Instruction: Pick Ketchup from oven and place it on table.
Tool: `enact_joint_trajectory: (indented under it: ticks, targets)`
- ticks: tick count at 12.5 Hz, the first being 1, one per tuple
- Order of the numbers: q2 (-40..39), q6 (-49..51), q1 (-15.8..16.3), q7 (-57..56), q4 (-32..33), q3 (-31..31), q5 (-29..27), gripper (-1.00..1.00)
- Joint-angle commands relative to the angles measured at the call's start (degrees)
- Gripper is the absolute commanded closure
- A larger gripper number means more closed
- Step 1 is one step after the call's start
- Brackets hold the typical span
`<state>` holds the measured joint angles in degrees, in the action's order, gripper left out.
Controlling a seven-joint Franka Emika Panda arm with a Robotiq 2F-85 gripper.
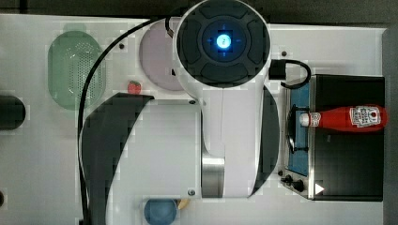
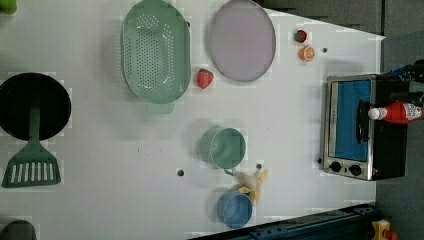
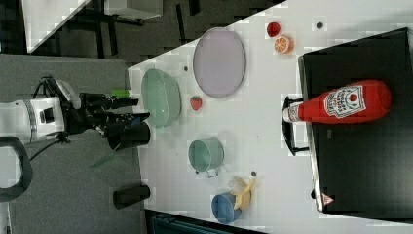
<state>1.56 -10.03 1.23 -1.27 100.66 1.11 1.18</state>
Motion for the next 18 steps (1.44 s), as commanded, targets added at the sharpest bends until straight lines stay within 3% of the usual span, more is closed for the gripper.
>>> enact_joint_trajectory:
  ticks: [1,3,6,10,18]
  targets:
    - [18.6,13.0,-0.3,2.2,7.6,3.4,-0.7,-0.59]
    - [18.5,13.0,-0.4,2.2,7.6,3.5,-0.7,-0.99]
    - [17.8,12.1,-0.9,2.2,7.6,5.9,-0.6,-1.0]
    - [13.8,6.5,-2.7,2.2,7.6,13.5,-0.6,-1.0]
    - [-0.9,-12.5,-3.5,2.2,6.2,29.2,-0.6,-1.0]
